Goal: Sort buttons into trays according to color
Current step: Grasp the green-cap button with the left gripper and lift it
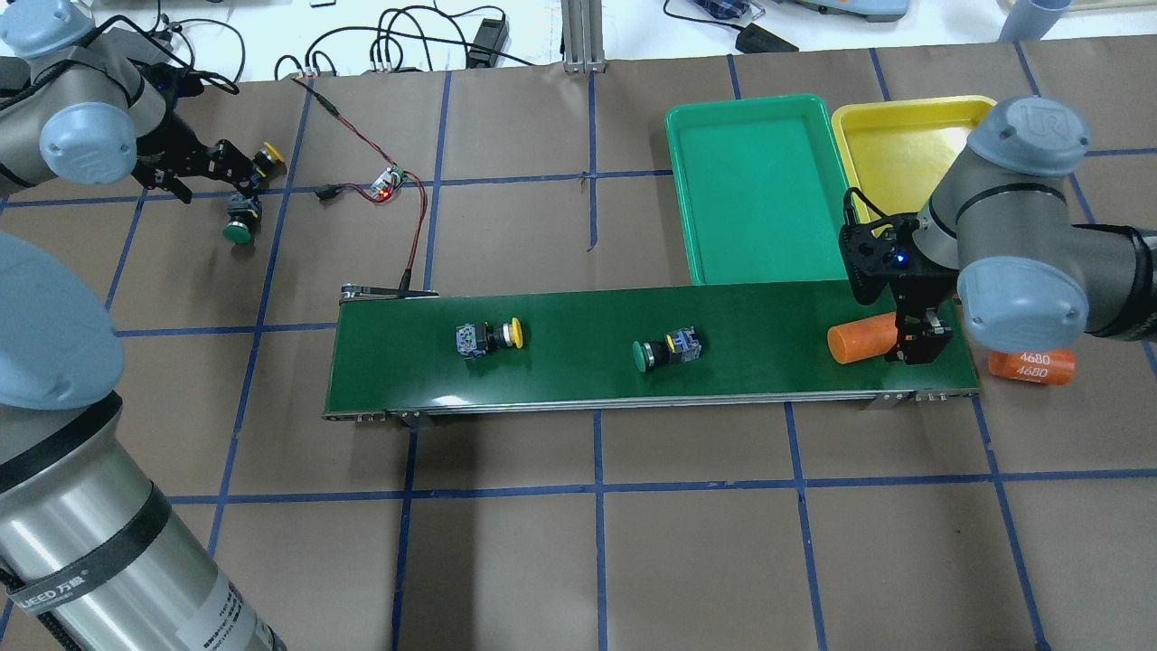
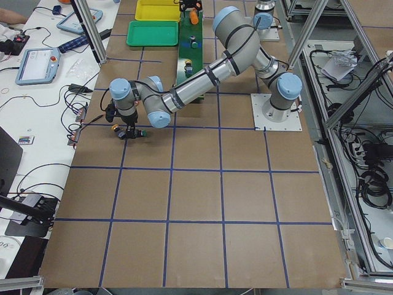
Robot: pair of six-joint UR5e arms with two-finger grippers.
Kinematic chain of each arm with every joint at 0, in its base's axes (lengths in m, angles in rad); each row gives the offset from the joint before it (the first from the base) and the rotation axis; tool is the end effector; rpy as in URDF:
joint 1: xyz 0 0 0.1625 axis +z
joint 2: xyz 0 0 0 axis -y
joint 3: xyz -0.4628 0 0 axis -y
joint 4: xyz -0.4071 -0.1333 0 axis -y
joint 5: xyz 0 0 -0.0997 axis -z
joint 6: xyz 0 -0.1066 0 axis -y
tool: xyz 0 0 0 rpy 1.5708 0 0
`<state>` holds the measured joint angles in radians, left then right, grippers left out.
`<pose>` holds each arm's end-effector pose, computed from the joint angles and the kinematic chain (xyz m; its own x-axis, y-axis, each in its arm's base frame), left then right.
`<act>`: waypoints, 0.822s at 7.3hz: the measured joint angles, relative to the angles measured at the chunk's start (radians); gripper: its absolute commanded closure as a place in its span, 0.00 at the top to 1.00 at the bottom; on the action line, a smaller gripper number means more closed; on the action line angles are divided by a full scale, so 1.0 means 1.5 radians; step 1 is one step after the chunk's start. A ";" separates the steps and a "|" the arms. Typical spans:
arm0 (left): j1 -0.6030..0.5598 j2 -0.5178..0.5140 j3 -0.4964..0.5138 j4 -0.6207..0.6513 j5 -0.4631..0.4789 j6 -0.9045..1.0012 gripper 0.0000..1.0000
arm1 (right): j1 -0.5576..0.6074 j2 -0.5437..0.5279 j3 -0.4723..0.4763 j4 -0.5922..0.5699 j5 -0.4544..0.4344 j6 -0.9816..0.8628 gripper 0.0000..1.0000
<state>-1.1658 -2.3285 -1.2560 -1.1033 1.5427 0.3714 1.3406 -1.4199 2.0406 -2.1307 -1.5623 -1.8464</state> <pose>0.1853 -0.7781 0.2201 -0.9993 -0.0330 0.0172 -0.0335 0.9989 -0.0331 0.0180 -0.5114 0.2708 0.0458 -0.9974 -0.0562 -0.9987 -0.0444 -0.0247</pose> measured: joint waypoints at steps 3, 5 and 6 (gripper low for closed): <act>-0.001 -0.022 0.001 -0.003 -0.025 -0.001 0.24 | 0.000 0.008 -0.003 -0.001 -0.002 0.000 1.00; -0.003 -0.023 0.000 -0.005 -0.025 0.000 0.00 | -0.001 0.009 -0.004 0.000 -0.003 0.001 1.00; -0.003 -0.022 0.002 -0.006 -0.026 0.003 0.00 | -0.001 0.008 -0.004 0.000 -0.003 0.001 1.00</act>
<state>-1.1697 -2.3621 -1.2523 -1.1123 1.5036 0.3763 1.3392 -1.4073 2.0346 -2.1314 -1.5672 -1.8451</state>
